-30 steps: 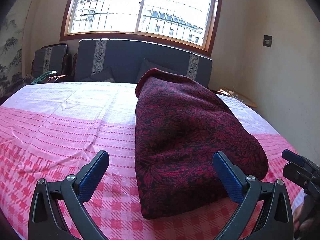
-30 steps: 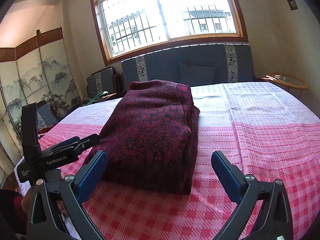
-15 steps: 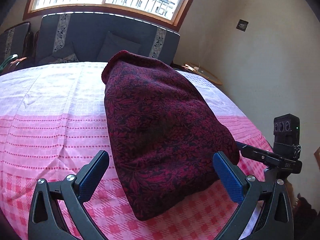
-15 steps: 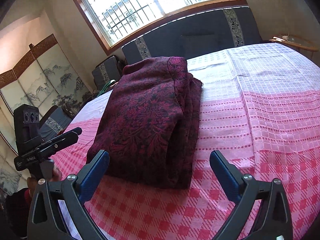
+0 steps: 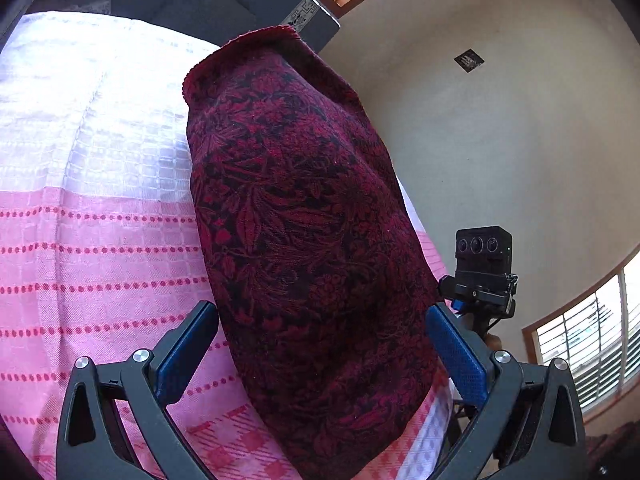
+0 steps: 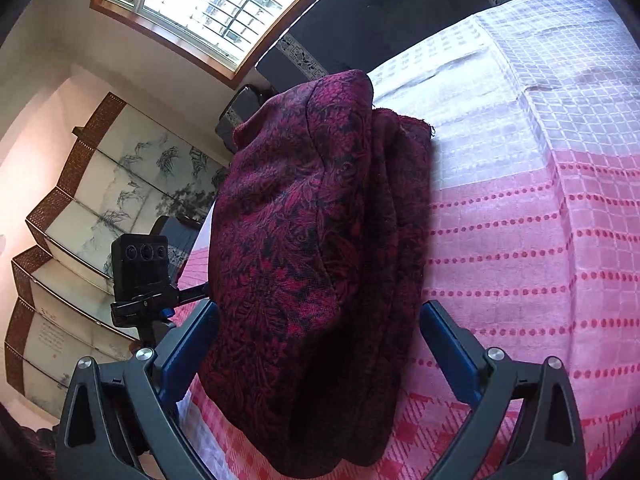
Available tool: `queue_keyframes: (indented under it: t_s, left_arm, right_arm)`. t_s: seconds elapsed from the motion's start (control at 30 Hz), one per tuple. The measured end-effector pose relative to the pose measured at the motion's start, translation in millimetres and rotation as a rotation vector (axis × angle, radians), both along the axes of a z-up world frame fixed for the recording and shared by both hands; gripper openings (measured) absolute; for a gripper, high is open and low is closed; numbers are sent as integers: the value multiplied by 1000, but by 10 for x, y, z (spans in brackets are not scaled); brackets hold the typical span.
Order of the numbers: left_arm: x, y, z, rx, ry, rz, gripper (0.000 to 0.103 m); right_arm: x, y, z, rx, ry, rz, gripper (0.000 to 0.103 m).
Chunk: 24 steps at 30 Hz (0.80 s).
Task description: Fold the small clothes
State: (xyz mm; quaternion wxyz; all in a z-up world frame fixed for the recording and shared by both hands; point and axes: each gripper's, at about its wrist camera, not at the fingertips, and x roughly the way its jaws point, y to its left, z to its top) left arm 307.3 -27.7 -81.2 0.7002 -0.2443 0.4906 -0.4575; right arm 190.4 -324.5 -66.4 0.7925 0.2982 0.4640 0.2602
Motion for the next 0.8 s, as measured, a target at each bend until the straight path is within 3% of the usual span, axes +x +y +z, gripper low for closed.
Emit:
queue_keyframes:
  t_s: [0.2,0.4,0.6,0.7,0.8]
  left_arm:
    - [140,45,-63,-14,40,-63,102]
    - [239,-105,-10,-23,34,-126,102]
    - [230,-182,25,30,33,-116,102]
    - [118,-241,-8,81,13,-109,102]
    - [92,-214,-15,80,28,-73,102]
  right_arm:
    - [248,155,-134,-48,55,104,100]
    - [398,216,-197,25,49,183,101]
    - [462,423,-213,51,12,274,103]
    - [452,453,-216,66,-1,274,103]
    - [411,529,-213,27,-17,257,103]
